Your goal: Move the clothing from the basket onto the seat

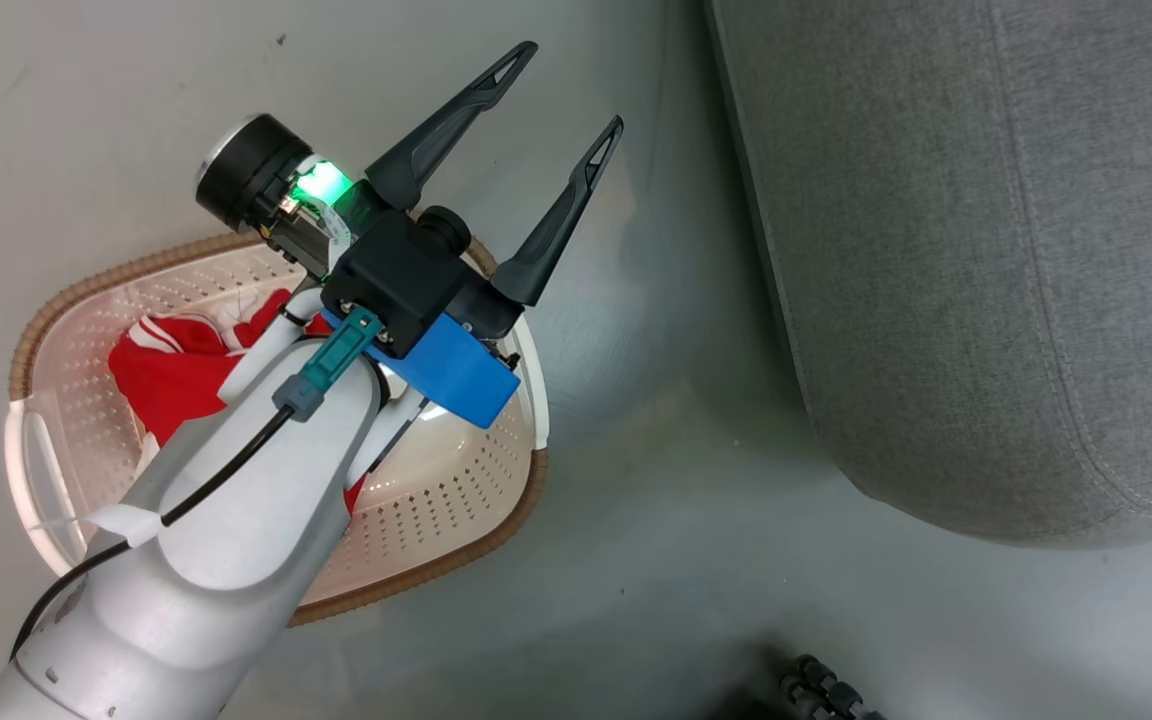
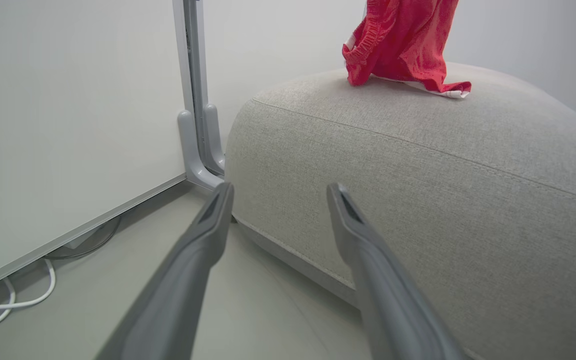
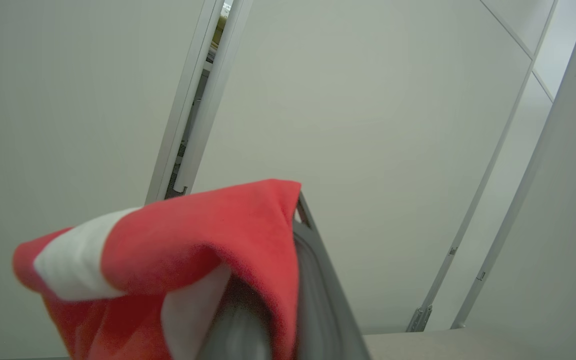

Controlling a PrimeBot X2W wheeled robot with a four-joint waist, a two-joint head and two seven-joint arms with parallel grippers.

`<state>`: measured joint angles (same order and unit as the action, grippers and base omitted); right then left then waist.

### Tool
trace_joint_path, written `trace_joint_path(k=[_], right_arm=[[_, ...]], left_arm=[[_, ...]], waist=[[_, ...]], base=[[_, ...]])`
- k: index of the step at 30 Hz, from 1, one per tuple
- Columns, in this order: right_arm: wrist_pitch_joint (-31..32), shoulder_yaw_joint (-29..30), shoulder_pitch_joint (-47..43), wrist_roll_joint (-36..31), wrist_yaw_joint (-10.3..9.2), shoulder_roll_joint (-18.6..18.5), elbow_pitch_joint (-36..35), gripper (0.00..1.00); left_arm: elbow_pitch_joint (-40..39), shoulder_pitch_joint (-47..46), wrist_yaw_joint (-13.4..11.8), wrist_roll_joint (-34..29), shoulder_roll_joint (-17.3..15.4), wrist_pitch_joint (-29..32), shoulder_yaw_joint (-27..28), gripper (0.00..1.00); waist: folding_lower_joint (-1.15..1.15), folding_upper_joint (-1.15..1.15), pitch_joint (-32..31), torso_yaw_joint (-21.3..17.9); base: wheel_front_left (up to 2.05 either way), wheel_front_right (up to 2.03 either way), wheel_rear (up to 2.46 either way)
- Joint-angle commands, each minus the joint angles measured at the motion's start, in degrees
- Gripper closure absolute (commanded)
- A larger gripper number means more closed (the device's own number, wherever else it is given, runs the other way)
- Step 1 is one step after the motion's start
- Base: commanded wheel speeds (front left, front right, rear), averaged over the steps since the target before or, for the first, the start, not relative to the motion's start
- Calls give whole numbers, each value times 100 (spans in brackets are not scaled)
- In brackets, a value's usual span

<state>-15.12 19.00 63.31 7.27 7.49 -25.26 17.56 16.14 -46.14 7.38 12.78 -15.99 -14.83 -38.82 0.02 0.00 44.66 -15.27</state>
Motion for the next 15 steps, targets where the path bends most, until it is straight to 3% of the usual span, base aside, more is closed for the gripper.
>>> trace_joint_path(k=[1,8,15], right_arm=[[-5,34,-111,39,1,52,223,100],[-5,33,-605,199,2,296,1203,100],[-5,29,-951,264,1,490,1744,100]], left_arm=[[-30,-108,-15,-26,-41,-7,0,0],[-11,-125,-16,14,-36,-17,-36,0],[14,-131,-34,10,-23,-29,-71,0]], waist=[[-2,0,129,-7],[-2,0,183,34],[-2,0,169,76]], base=[[0,0,0],[0,0,0],[0,0,0]])
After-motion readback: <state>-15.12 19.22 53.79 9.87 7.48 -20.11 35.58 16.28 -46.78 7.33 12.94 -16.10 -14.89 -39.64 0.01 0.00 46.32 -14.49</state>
